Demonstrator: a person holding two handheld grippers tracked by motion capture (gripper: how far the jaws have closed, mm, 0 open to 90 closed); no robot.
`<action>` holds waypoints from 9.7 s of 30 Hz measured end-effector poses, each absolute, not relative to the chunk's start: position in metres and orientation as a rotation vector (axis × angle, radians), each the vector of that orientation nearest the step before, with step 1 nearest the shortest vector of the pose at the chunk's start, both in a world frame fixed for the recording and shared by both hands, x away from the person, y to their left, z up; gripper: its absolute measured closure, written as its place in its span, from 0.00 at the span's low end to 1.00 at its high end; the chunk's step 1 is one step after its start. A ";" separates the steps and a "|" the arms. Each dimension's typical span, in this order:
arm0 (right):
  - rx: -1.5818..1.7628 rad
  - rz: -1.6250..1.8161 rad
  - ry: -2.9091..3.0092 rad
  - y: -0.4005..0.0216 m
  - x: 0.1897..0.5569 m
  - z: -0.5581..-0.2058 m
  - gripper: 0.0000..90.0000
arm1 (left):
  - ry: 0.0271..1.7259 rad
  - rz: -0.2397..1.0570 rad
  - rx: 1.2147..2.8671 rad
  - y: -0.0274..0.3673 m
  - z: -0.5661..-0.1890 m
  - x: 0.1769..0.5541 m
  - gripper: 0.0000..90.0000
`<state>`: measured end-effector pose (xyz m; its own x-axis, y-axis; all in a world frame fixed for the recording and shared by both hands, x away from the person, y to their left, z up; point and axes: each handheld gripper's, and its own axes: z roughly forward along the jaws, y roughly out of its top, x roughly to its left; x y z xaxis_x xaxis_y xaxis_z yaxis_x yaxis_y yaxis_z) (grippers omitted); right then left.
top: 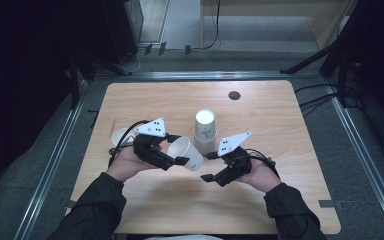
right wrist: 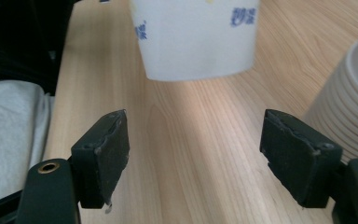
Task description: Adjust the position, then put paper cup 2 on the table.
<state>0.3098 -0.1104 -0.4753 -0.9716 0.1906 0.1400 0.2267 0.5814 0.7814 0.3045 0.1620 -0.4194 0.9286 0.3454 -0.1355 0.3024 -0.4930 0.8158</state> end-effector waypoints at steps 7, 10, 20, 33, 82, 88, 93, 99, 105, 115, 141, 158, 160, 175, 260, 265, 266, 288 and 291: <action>-0.455 -1.396 -2.780 -0.116 0.308 -0.473 0.23 | 0.471 0.065 2.148 0.166 -0.420 0.305 0.26; -0.497 -1.404 -2.796 -0.120 0.307 -0.470 0.23 | 0.479 0.074 2.174 0.167 -0.421 0.305 0.26; -0.718 -1.373 -2.861 -0.140 0.314 -0.468 0.23 | 0.489 0.087 2.222 0.179 -0.420 0.305 0.26; -0.740 -1.385 -2.873 -0.161 0.313 -0.462 0.23 | 0.485 0.082 2.259 0.195 -0.422 0.303 0.26; -0.892 -1.420 -2.874 -0.180 0.333 -0.462 0.24 | 0.628 0.110 2.330 0.289 -0.433 0.289 0.26; -0.899 -1.433 -2.848 -0.180 0.332 -0.462 0.24 | 0.667 0.129 2.356 0.299 -0.442 0.288 0.26; -0.885 -1.404 -2.865 -0.176 0.331 -0.464 0.24 | 0.679 0.143 2.374 0.305 -0.445 0.288 0.26; -0.887 -1.398 -2.865 -0.176 0.331 -0.465 0.24 | 0.678 0.167 2.407 0.310 -0.455 0.287 0.26; -0.888 -1.396 -2.869 -0.177 0.332 -0.465 0.24 | 0.657 0.202 2.493 0.305 -0.465 0.287 0.25; -0.888 -1.393 -2.869 -0.177 0.332 -0.465 0.24 | 0.709 0.197 2.522 0.307 -0.472 0.290 0.24; -0.870 -1.388 -2.874 -0.177 0.331 -0.466 0.24 | 0.756 0.172 2.534 0.303 -0.478 0.294 0.20; -0.866 -1.391 -2.875 -0.177 0.331 -0.465 0.24 | 0.743 0.113 2.492 0.306 -0.474 0.292 0.16; -0.867 -1.389 -2.874 -0.178 0.331 -0.466 0.24 | 0.743 0.112 2.484 0.305 -0.473 0.292 0.16; -0.864 -1.387 -2.878 -0.179 0.330 -0.466 0.24 | 0.800 0.109 2.355 0.317 -0.450 0.293 0.15; -0.710 -1.354 -2.870 -0.149 0.313 -0.473 0.23 | 0.744 0.227 2.208 0.137 -0.430 0.283 0.16; -0.693 -1.337 -2.873 -0.145 0.312 -0.475 0.23 | 0.740 0.236 2.206 0.132 -0.435 0.282 0.16; -0.690 -1.333 -2.873 -0.144 0.312 -0.475 0.23 | 0.742 0.239 2.205 0.131 -0.436 0.281 0.16; -0.601 -1.292 -2.892 -0.130 0.309 -0.481 0.23 | 0.717 0.229 2.256 0.119 -0.454 0.280 0.16; -0.598 -1.292 -2.894 -0.130 0.309 -0.481 0.23 | 0.719 0.228 2.258 0.119 -0.455 0.280 0.16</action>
